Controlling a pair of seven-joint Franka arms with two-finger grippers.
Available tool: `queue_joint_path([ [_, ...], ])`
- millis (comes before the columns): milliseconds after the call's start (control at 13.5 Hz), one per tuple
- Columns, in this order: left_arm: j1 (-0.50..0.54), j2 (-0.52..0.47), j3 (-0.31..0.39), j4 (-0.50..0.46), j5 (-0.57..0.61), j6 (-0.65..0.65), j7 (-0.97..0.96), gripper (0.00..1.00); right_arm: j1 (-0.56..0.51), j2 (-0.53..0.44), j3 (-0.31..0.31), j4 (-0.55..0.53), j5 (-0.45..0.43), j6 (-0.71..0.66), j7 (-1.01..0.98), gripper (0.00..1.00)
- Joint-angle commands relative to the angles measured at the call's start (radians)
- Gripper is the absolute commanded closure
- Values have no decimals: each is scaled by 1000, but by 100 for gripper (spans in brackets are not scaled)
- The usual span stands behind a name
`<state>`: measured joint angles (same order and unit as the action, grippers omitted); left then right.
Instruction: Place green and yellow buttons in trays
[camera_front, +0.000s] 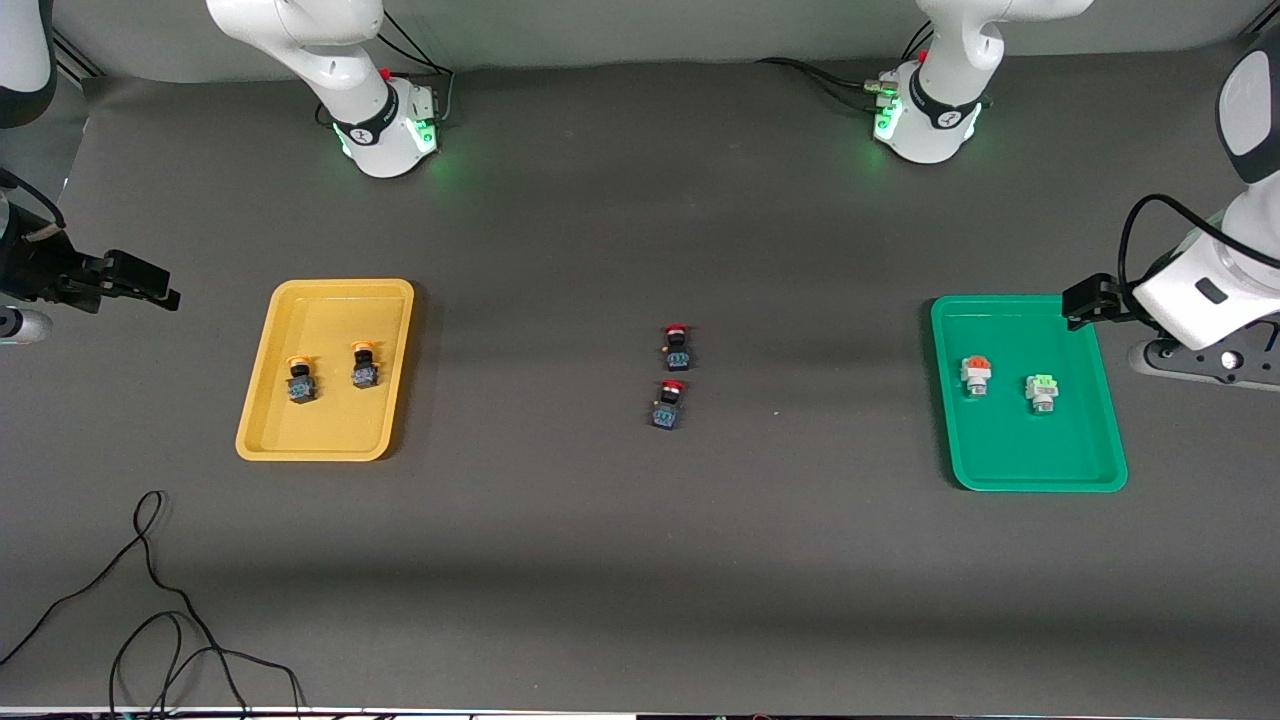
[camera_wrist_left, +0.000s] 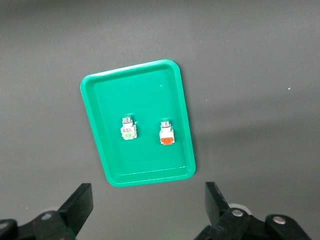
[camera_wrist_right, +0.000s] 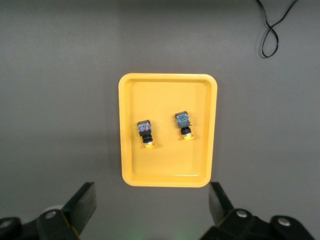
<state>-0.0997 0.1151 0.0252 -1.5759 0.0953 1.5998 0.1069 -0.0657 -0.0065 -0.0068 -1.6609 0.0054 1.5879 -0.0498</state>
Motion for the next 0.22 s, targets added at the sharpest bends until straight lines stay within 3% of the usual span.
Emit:
queue_joint_path([
  [0,-18,-20,21,-21,-12,25,17,0,-2,7,5,23,-21,-23,15,0],
  [148,-9,-20,22,-23,-38,19,19,0,-2,8,5,23,-21,-23,15,0],
])
